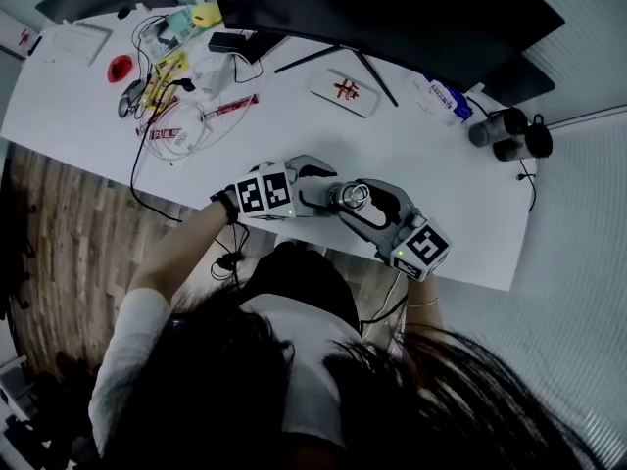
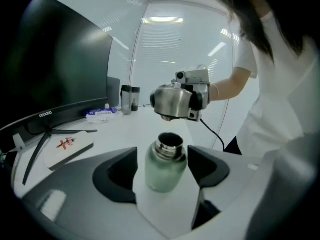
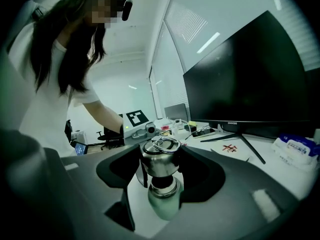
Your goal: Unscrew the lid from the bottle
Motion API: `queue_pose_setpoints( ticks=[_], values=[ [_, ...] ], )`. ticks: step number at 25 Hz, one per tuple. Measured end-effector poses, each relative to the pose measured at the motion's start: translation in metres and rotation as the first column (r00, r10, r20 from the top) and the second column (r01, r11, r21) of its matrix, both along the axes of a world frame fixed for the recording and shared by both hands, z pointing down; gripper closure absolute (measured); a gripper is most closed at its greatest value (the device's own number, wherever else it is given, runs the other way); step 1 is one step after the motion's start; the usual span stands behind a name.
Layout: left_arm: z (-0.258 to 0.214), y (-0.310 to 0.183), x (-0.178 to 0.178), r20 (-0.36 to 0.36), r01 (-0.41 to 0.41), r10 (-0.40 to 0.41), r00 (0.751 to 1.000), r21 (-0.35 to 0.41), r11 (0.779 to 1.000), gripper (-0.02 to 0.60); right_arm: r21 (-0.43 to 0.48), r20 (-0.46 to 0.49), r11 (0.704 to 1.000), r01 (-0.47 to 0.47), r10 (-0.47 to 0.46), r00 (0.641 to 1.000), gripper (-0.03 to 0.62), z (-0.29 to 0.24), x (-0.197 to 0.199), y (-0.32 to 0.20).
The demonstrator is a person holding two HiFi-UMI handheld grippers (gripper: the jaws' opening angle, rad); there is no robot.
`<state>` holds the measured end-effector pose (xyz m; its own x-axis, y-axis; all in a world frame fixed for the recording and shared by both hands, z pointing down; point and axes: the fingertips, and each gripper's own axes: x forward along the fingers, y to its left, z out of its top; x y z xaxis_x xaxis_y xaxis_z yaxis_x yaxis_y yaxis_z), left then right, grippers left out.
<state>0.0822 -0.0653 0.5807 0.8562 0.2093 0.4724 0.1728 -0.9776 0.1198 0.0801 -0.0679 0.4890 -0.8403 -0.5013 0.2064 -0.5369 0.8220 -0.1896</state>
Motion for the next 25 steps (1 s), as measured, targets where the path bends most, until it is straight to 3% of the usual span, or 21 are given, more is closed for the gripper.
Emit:
queue_pose_setpoints(
  ticks=[9,15,19,22,25],
  values=[
    [-0.067,-0.023,0.003,-0.114,0.124,-0.116,0.987,0.062,0.990,0.222,0.085,0.024,0.986,-0.142,0.140,0.990,0.350,-0.057,0.016,-0.004],
    [-0.123,-0.030,0.005,-0.226,0.223,-0.203,0.953,0.063,0.973,0.222,0.162,0.043,0.941,-0.296,0.293,0.955,0.350,-0.102,0.037,-0.009],
    [-0.159,-0.036,0.005,-0.321,0.322,-0.295,0.900,0.032,0.946,0.225,0.193,0.089,0.880,-0.435,0.425,0.901,0.350,-0.130,0.055,-0.009],
    [-0.183,-0.043,0.003,-0.387,0.409,-0.377,0.841,-0.002,0.913,0.236,0.208,0.120,0.824,-0.527,0.513,0.850,0.351,-0.145,0.066,-0.009],
    [-0.196,-0.049,0.001,-0.406,0.482,-0.438,0.802,0.006,0.876,0.256,0.229,0.136,0.765,-0.601,0.587,0.798,0.350,-0.152,0.077,-0.008]
  ],
)
